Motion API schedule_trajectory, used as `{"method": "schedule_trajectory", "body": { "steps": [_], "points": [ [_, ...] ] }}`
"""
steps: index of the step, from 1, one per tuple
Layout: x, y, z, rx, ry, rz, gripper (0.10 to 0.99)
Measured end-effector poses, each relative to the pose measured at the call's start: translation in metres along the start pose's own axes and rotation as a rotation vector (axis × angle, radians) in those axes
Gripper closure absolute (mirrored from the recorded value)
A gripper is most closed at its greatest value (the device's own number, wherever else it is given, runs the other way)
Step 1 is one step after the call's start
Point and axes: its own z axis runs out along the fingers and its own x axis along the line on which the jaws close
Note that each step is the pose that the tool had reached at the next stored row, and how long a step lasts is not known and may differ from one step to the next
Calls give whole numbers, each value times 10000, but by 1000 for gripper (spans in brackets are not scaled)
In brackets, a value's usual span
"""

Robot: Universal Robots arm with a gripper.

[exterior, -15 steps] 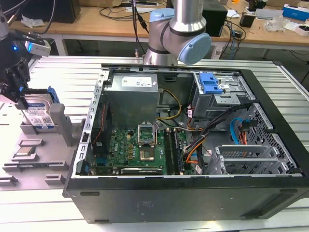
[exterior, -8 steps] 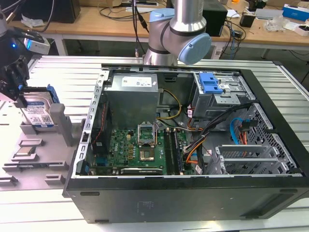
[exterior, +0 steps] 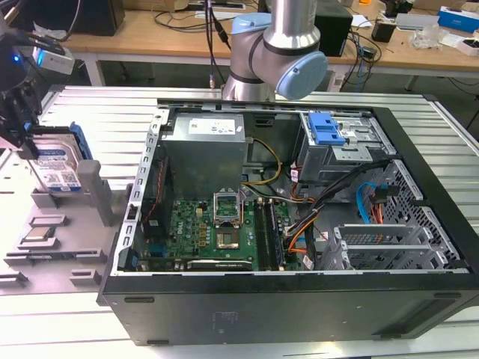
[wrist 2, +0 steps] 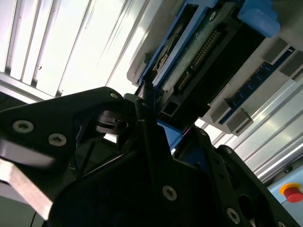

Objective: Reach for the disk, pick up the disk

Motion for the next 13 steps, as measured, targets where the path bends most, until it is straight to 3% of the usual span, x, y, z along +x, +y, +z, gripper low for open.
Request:
{"method": "schedule_trajectory", "body": {
  "steps": [13],
  "points": [
    [-12,4,-193,0,0,0,718]
  ]
}}
